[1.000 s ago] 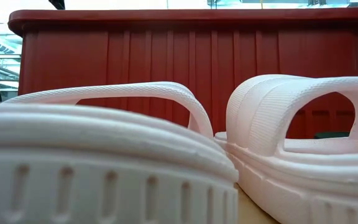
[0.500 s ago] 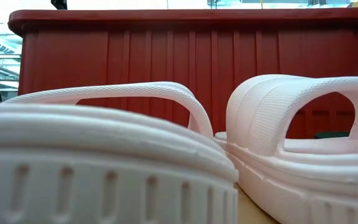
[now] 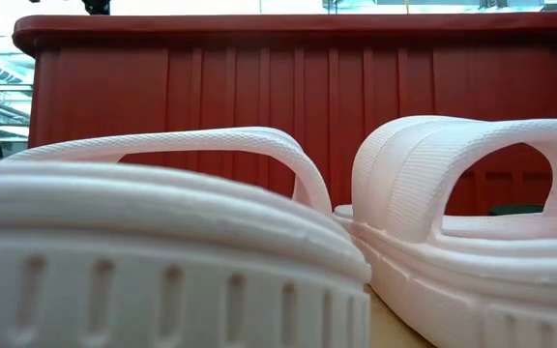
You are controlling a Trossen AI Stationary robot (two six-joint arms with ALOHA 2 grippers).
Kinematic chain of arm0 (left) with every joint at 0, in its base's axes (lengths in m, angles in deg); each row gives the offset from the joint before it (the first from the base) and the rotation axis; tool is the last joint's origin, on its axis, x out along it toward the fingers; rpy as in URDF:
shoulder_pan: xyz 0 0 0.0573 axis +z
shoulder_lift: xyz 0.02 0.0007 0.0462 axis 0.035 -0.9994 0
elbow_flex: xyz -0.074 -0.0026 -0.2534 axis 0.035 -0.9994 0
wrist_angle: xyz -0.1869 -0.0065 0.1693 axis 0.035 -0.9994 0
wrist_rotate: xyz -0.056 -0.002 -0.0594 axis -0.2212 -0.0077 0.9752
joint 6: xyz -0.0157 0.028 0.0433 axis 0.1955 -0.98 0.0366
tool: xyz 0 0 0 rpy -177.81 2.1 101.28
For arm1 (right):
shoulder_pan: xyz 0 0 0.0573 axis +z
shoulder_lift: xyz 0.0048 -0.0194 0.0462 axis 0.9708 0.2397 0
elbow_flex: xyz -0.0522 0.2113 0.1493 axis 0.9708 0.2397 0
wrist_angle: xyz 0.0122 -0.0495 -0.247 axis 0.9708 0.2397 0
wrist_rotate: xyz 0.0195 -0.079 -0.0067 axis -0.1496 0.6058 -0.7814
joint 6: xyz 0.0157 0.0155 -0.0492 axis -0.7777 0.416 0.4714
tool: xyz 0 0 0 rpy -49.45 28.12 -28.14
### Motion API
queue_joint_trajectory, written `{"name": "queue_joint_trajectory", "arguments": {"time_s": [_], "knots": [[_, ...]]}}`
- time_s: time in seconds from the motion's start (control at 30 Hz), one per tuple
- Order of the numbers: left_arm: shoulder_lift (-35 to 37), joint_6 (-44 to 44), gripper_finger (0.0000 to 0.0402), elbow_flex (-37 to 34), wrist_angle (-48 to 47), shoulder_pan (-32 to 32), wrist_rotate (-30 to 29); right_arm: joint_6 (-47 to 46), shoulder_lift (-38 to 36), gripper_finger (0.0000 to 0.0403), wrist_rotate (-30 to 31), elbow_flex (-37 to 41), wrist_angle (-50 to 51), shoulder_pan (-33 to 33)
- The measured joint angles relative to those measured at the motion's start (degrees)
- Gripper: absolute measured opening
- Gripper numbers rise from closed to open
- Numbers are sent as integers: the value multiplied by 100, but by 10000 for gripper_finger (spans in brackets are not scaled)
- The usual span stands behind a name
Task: Pick and place slides into bin
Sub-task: Put the black slide into the red bin
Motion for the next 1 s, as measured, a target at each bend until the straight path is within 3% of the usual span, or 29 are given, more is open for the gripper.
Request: {"name": "queue_joint_trajectory", "arguments": {"time_s": [0.63, 1.0], "knots": [[-1, 34, 198, 0, 0, -2, -2, 8, 1037, 166, -32, -7, -920, 156], [-1, 45, 198, 0, 0, -1, -4, 194, 1219, 82, -54, -9, -1338, 188]]}}
